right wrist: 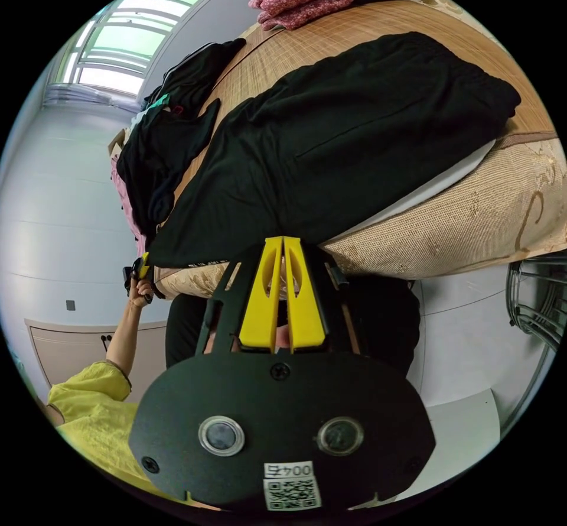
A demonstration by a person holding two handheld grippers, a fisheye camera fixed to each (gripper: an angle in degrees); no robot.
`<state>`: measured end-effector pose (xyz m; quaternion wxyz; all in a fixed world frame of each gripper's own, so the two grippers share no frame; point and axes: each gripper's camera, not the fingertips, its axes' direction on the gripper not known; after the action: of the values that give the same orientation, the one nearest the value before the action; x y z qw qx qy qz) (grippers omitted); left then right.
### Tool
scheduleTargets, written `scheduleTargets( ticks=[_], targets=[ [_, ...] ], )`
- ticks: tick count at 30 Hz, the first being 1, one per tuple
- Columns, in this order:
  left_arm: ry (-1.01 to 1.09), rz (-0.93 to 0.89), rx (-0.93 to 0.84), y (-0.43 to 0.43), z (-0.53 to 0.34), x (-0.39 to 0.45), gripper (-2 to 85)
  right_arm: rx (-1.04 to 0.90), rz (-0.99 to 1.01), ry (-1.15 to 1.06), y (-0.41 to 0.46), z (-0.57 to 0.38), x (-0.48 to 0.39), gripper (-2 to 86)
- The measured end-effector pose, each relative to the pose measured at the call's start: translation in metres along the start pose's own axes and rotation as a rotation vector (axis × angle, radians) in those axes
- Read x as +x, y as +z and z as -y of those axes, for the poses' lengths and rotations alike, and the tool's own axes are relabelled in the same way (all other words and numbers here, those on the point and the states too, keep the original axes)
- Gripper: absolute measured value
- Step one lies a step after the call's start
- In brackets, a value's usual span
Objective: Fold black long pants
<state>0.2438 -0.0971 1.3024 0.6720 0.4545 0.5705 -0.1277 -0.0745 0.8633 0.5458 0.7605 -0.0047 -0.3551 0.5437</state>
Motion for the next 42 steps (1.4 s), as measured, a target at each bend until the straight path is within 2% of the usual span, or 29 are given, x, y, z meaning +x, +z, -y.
scheduleTargets(
  ticks=[8,14,20,22,27,30,32,34,38,42],
  targets=[
    [0.300,0.172,-0.076,0.024,0.068,0.186,3.1,0.007,0.058,0.030,-0.011,-0.005,0.018,-0.6],
    [0.573,0.306,-0.211,0.087,0.124,0.363,3.1,0.007,0.108,0.046,-0.018,-0.008,0.029,-0.5],
    [0.865,0.476,-0.452,0.211,0.151,0.535,3.4,0.007,0.163,0.061,-0.024,-0.012,0.040,-0.6],
    [1.009,0.556,-0.572,0.276,0.147,0.593,3.6,0.009,0.177,0.059,-0.026,-0.013,0.042,-0.6],
    [1.178,0.651,-0.773,0.416,0.125,0.659,5.1,0.019,0.215,0.059,-0.032,-0.016,0.047,-0.7],
    [1.150,0.638,-0.890,0.486,0.115,0.672,10.9,0.027,0.231,0.060,-0.035,-0.018,0.049,-0.7],
    [1.111,0.601,-0.901,0.505,0.117,0.681,14.0,0.034,0.240,0.058,-0.037,-0.020,0.049,-0.7],
    [1.049,0.521,-0.830,0.503,0.130,0.694,15.8,0.039,0.243,0.056,-0.038,-0.022,0.048,-0.7],
    [0.889,0.486,-0.664,0.460,0.169,0.687,16.8,0.040,0.251,0.056,-0.039,-0.023,0.047,-0.7],
    [0.552,0.530,-0.524,0.392,0.208,0.613,16.5,0.034,0.243,0.053,-0.038,-0.023,0.043,-0.7]
  ],
)
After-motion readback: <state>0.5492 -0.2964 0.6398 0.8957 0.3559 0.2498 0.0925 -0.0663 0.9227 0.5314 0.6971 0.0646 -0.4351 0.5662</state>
